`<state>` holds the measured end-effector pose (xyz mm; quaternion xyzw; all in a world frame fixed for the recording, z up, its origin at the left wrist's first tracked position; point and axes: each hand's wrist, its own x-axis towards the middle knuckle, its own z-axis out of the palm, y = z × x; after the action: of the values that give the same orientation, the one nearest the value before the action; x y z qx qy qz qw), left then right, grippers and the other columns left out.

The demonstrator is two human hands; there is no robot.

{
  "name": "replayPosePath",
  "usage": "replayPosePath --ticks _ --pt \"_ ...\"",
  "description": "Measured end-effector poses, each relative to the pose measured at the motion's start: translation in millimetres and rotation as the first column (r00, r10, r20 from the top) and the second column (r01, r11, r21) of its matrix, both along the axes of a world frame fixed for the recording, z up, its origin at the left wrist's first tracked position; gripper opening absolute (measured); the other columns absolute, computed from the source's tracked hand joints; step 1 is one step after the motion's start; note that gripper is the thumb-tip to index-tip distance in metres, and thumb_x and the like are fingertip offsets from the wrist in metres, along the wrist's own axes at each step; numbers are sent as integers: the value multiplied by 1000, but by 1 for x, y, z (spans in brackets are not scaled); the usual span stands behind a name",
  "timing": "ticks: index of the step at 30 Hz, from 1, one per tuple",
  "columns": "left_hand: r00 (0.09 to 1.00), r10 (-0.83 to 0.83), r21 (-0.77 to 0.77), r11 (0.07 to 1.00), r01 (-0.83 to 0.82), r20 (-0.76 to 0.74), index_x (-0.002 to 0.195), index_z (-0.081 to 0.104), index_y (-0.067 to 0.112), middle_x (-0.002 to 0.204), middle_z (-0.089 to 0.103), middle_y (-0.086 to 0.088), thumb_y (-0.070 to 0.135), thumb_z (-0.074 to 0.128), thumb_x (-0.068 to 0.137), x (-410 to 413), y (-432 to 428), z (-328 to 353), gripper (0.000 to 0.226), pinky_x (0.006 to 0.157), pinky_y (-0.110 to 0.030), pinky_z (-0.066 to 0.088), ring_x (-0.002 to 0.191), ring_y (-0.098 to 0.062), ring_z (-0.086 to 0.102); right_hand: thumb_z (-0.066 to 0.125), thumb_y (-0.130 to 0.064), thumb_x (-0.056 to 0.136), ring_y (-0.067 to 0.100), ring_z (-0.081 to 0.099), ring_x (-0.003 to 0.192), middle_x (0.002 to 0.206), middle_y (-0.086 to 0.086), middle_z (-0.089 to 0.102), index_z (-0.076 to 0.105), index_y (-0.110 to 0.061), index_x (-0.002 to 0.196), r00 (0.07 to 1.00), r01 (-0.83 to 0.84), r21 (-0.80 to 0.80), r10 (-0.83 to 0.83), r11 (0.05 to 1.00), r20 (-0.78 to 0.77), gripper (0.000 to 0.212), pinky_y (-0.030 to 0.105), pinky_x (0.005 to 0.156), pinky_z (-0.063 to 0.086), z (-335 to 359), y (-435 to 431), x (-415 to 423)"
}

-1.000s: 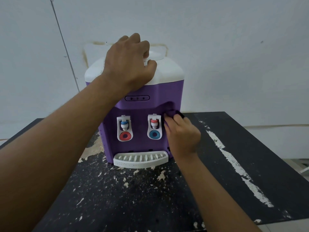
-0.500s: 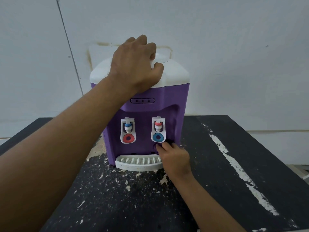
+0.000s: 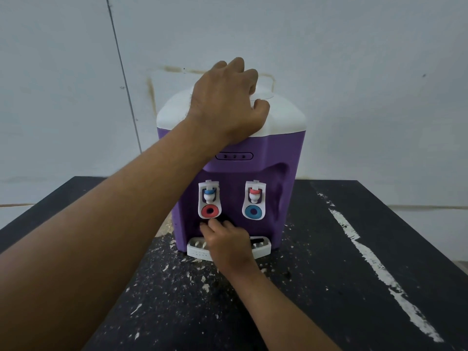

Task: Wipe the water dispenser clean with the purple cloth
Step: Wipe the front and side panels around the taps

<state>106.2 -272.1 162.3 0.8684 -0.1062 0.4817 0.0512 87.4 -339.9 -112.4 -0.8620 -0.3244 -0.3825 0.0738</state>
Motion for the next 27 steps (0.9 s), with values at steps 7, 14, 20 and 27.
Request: replayPosePath --ticks 7,14,20,27 --pt "1000 1 -4 1000 -1 14 100 68 13 96 49 4 42 48 83 1 0 -2 38 70 -31 34 87 -19 43 104 -11 69 16 73 56 93 -1 82 88 -17 101 986 169 129 -169 977 -6 36 28 41 56 8 -55 8" --pt "1000 7 -14 1000 -7 17 100 67 14 95 47 6 42 48 83 2 -1 -3 38 69 -30 33 86 -18 42 106 -14 66 14 66 47 81 -6 78 89 -21 94 983 174 160 -180 972 27 33 22 38 46 16 -38 5" --pt "1000 3 -9 1000 -3 10 101 67 14 96 48 6 42 48 84 1 -1 -2 38 70 -31 34 87 -19 43 102 -17 74 17 69 52 79 -7 78 87 -23 89 965 167 372 -229 913 131 22 25 39 48 59 -26 4" --pt "1000 4 -15 1000 -4 20 100 67 14 96 48 6 41 50 85 2 -1 -3 35 70 -31 34 87 -18 43 97 -22 84 18 75 59 84 -5 82 89 -20 96 947 129 481 -251 867 200 15 25 44 53 66 -20 9"
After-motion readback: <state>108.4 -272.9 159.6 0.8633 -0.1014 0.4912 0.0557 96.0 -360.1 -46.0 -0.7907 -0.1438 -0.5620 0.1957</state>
